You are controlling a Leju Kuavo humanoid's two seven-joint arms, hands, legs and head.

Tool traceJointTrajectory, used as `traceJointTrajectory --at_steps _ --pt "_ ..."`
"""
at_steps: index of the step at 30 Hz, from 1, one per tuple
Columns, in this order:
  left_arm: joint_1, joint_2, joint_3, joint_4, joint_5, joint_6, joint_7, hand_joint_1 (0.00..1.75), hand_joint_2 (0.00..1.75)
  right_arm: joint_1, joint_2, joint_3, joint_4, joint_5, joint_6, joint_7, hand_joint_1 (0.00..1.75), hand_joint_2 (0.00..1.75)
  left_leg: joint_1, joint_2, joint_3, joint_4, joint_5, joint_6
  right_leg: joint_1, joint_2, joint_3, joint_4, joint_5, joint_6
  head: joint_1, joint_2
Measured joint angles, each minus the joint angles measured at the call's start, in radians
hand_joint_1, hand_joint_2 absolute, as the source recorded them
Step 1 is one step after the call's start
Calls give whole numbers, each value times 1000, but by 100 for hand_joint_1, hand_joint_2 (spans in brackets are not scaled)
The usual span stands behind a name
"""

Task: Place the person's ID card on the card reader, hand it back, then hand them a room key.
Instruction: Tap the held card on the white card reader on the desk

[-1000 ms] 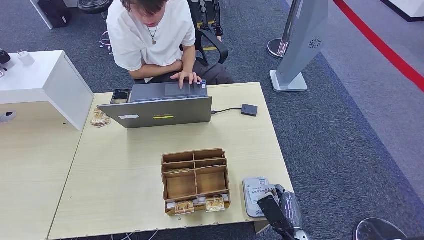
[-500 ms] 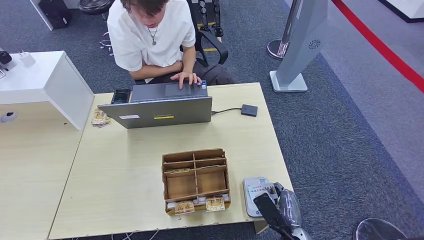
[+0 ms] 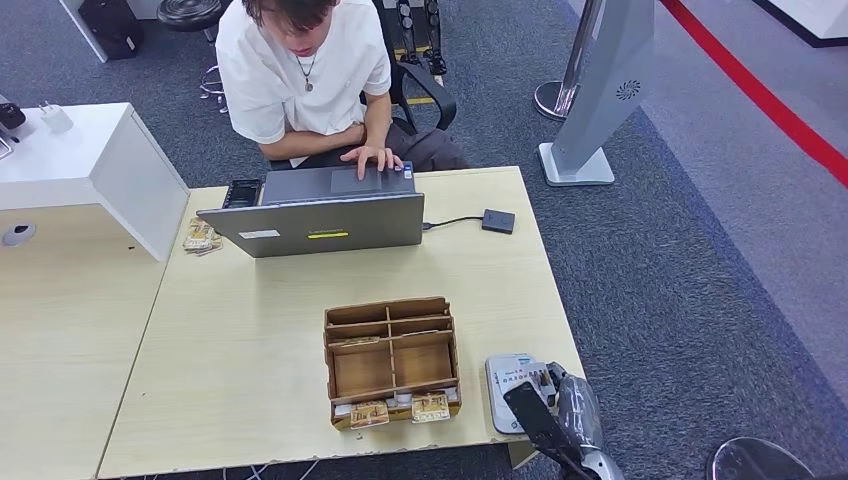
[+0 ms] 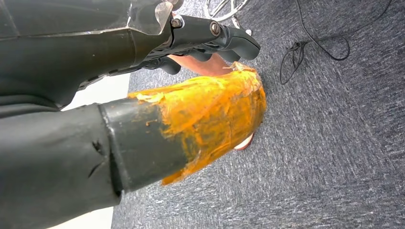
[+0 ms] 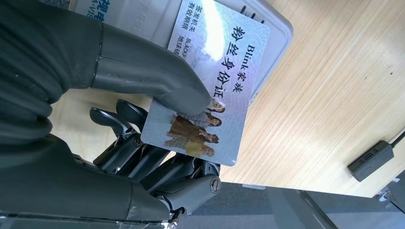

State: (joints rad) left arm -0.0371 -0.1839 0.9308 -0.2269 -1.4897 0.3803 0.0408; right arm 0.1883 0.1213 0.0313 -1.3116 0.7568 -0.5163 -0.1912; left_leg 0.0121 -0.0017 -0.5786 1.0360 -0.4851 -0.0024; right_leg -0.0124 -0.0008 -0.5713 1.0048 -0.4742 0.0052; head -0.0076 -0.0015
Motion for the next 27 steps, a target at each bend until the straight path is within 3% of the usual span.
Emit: traceJointTrajectory --at_steps 13,19,27 --pt "0 0 0 0 0 0 0 0 0 -3 0 1 0 3 -10 3 175 175 0 0 1 0 0 0 0 0 1 0 0 0 0 0" --pt "0 -1 2 0 -2 4 0 0 0 19 12 -1 -67 10 -129 -55 175 175 0 0 -1 0 0 0 0 0 -1 0 0 0 0 0" --pt "1 -4 2 0 -8 4 2 0 0 46 43 -13 -167 90 -174 -115 175 175 0 0 -2 0 0 0 0 0 -2 0 0 0 0 0"
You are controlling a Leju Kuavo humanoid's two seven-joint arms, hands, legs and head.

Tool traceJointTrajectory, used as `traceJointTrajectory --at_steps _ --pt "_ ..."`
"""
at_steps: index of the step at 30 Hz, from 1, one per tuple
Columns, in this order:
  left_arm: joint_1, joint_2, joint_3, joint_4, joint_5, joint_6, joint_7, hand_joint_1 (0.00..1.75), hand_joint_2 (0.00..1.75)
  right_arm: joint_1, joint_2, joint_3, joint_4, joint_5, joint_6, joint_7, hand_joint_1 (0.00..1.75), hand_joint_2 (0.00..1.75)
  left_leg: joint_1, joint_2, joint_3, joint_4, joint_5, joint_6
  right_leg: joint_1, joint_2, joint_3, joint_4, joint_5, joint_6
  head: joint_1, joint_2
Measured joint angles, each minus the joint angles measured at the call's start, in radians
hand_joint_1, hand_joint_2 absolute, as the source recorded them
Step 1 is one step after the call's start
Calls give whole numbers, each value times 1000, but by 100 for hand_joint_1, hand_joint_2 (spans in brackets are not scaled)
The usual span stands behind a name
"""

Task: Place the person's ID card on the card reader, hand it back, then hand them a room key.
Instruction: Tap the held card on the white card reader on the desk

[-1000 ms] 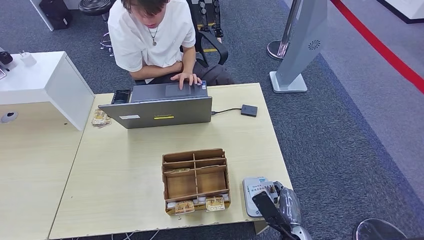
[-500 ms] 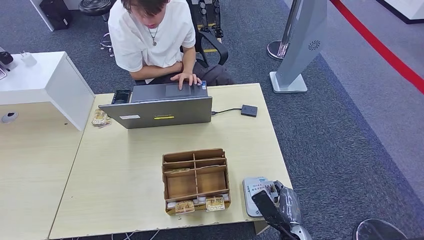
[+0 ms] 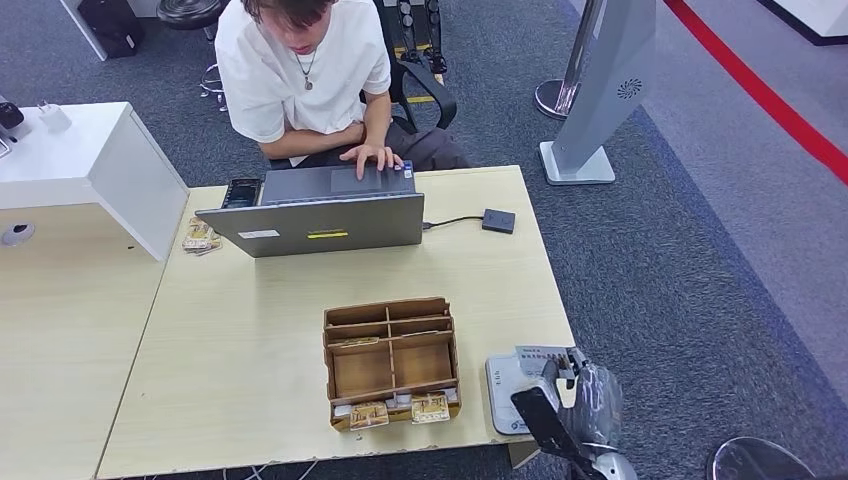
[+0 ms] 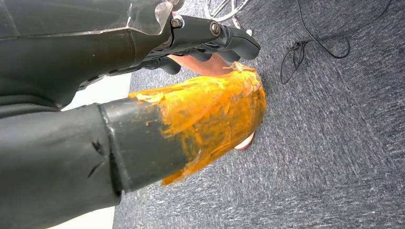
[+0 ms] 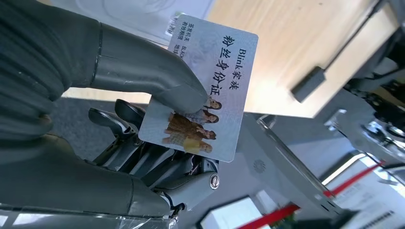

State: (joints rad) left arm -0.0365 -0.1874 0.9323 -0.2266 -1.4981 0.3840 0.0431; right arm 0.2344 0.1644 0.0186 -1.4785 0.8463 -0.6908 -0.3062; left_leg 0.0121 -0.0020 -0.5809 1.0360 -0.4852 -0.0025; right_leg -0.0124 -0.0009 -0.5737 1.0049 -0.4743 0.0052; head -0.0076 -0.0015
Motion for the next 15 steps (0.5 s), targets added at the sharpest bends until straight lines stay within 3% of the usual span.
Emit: traceJointTrajectory --at_steps 15 --pt "0 -1 0 0 -19 0 1 0 0 40 97 -52 -186 122 -2 -115 175 175 0 0 0 0 0 0 0 0 0 0 0 0 0 0"
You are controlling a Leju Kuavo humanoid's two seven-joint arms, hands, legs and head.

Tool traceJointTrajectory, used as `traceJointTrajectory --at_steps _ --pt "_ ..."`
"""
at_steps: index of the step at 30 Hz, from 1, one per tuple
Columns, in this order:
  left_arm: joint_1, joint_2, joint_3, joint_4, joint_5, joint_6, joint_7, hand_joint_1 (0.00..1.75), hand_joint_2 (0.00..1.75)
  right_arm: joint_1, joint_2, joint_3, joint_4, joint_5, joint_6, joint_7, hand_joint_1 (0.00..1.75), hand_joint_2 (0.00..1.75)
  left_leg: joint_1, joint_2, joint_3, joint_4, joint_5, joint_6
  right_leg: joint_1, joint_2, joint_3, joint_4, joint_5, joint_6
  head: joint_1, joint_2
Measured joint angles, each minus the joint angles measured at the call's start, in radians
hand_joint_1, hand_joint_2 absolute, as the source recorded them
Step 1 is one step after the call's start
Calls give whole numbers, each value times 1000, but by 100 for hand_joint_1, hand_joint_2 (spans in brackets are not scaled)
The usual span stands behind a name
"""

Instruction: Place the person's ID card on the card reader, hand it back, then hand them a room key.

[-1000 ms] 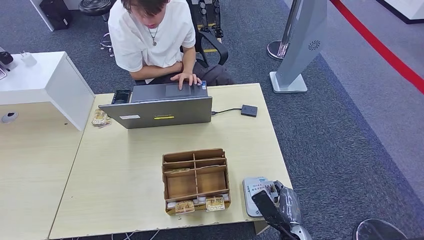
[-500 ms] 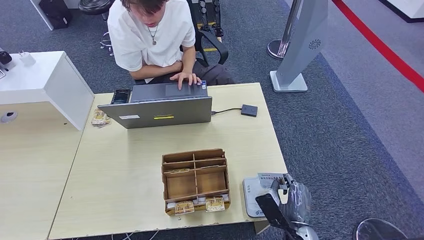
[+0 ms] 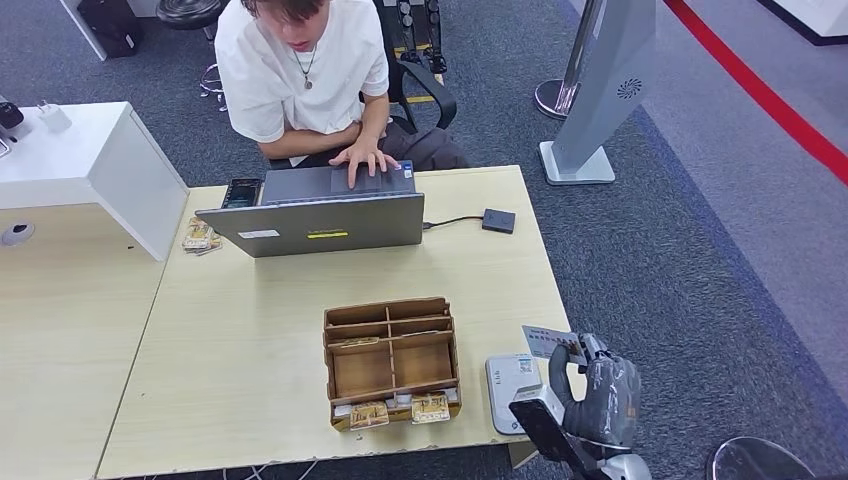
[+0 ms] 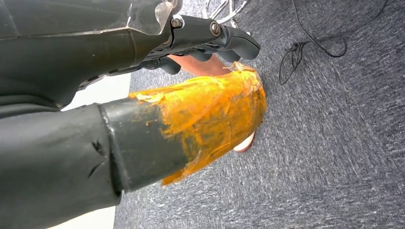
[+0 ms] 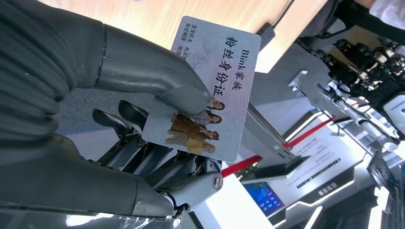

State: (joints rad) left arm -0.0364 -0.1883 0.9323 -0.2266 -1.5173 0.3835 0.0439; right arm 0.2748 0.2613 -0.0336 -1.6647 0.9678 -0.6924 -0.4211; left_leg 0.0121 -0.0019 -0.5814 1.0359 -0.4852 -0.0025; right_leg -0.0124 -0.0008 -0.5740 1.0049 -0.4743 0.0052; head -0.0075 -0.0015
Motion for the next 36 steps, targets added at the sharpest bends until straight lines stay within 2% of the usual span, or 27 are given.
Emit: traceJointTrajectory --at_steps 21,31,36 --pt "0 4 0 0 -47 -6 -14 0 0 -36 49 11 -147 147 0 -147 175 175 0 0 -1 0 0 0 0 0 0 0 0 0 0 0" --pt "-1 5 -7 0 -50 -9 -29 0 0 -97 46 12 -142 330 0 -120 175 175 0 -1 -2 0 0 0 0 -1 0 0 0 0 0 0" --pt "-1 4 -18 0 -51 -15 -39 0 0 -177 30 20 -122 445 0 -24 175 175 0 -1 -1 0 0 0 0 -1 0 0 0 0 0 0"
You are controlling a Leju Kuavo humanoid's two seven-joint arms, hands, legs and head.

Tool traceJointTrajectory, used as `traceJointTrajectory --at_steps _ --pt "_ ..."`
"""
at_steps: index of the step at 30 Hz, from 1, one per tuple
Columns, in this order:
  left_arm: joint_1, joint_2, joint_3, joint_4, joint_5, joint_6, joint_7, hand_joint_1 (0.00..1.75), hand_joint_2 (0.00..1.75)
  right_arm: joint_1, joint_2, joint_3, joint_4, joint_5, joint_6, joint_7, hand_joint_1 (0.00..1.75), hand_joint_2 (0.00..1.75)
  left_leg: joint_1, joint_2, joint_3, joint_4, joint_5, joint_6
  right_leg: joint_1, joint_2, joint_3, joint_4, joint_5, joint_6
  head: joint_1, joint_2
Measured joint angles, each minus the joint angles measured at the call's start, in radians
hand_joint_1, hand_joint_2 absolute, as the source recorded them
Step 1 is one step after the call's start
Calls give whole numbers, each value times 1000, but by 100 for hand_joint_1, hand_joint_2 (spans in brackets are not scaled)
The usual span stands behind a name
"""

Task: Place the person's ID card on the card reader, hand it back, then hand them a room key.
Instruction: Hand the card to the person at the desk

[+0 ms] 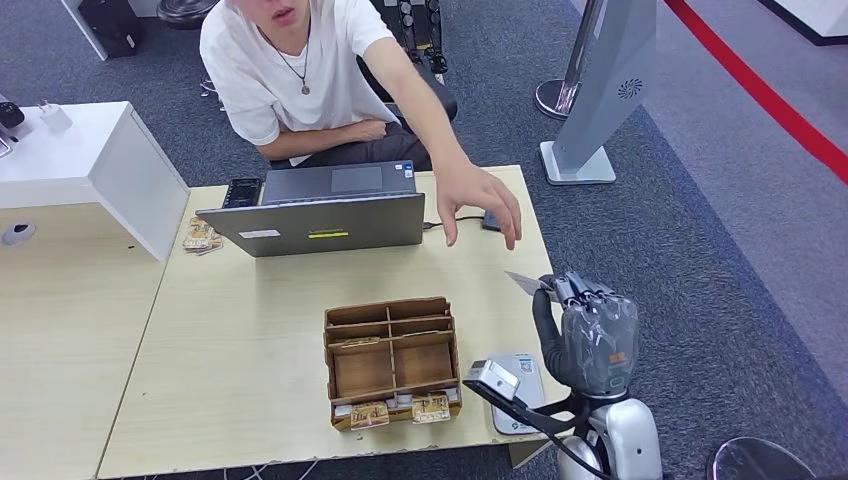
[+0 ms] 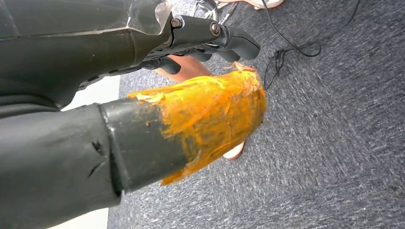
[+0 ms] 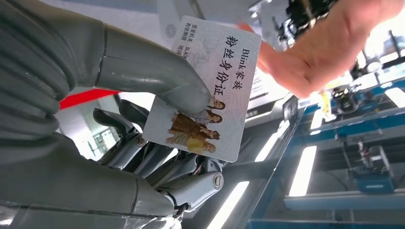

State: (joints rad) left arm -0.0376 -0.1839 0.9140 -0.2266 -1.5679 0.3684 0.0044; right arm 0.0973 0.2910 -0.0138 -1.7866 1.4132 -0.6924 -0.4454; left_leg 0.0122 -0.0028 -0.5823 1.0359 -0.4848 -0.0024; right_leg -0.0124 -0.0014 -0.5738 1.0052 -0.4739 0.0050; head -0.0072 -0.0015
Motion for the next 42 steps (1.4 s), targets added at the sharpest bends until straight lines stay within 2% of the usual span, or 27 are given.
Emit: traceJointTrajectory --at_steps 4,9,16,20,36,39,42 --pt "0 0 -12 0 0 -2 -7 0 0 -68 -13 21 24 50 0 87 175 175 0 0 1 0 0 0 0 0 0 0 0 0 0 0" --pt "-1 0 -20 1 0 -5 -11 0 0 -135 -20 44 66 76 0 147 175 175 0 1 1 0 0 0 0 0 0 0 0 -1 0 0" --pt "-1 0 -28 7 0 -9 -12 0 0 -188 -39 99 121 106 0 247 175 175 0 1 1 0 0 0 0 0 0 0 0 -1 0 0" --pt "-1 0 -32 8 0 -9 -13 0 0 -197 -61 140 146 106 0 289 0 175 0 0 1 0 0 0 0 0 0 0 0 -1 0 0" --pt "-1 0 -35 8 2 -10 -8 0 0 -197 -101 222 171 95 0 317 0 175 0 1 1 0 0 0 0 0 -1 0 0 -1 0 0" --pt "-1 0 -35 8 3 -9 -8 0 0 -190 -107 232 173 39 0 282 0 175 0 0 1 0 0 0 0 0 -1 0 0 -1 0 0" --pt "-1 0 -35 8 4 -9 -8 0 0 -172 -107 236 175 -44 0 208 0 175 0 0 0 0 0 0 0 0 -1 0 0 -1 0 0"
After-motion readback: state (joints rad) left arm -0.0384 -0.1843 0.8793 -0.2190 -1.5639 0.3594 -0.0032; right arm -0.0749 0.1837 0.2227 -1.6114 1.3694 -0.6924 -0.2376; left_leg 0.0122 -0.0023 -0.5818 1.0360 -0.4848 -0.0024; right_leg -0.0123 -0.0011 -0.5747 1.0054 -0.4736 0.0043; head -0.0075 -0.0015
